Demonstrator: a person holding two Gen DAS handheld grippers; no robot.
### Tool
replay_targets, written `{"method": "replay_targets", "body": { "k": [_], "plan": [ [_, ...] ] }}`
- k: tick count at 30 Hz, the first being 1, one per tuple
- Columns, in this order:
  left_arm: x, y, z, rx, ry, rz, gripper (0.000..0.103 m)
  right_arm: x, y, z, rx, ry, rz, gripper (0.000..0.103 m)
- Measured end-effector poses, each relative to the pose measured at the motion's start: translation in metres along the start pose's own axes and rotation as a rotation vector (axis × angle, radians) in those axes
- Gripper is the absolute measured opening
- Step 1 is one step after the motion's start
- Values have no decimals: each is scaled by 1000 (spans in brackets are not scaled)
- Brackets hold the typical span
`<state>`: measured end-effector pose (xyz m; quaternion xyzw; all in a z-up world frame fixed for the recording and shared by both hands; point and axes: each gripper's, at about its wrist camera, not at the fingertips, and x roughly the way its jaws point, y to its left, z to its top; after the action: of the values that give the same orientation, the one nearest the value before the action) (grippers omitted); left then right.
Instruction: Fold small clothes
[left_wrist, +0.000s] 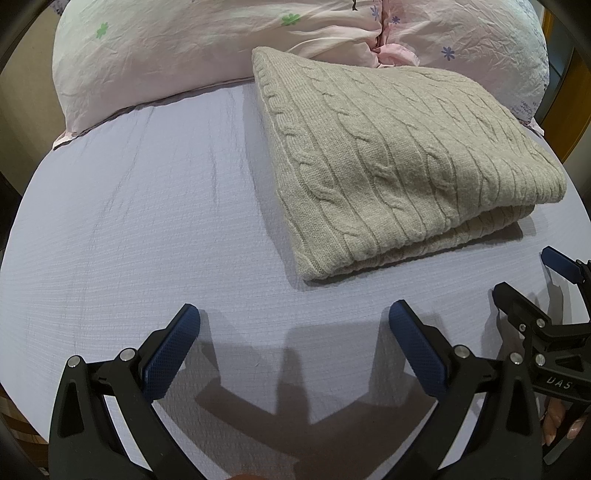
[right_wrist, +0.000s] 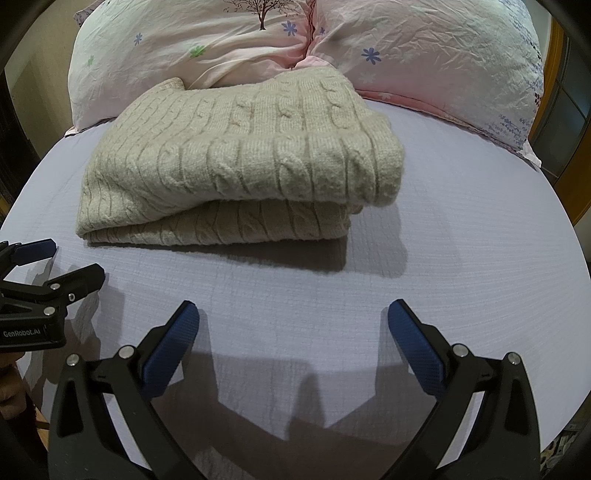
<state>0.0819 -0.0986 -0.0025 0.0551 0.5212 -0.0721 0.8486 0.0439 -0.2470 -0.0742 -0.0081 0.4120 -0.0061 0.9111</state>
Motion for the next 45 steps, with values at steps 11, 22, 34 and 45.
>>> {"method": "replay_targets", "body": {
  "k": [11, 22, 34, 45],
  "plan": [
    [0, 0, 2, -1, 0, 0, 102, 0, 0, 0, -1, 0, 0, 101],
    [-1, -2, 3, -3, 0, 1, 102, 0, 0, 0, 0, 0, 0, 101],
    [-1, -2, 3, -4, 0, 1, 102, 0, 0, 0, -1, -2, 1, 101],
    [-1, -2, 2, -4, -1, 1, 102, 0, 0, -1, -1, -3, 1, 101]
  ]
}}
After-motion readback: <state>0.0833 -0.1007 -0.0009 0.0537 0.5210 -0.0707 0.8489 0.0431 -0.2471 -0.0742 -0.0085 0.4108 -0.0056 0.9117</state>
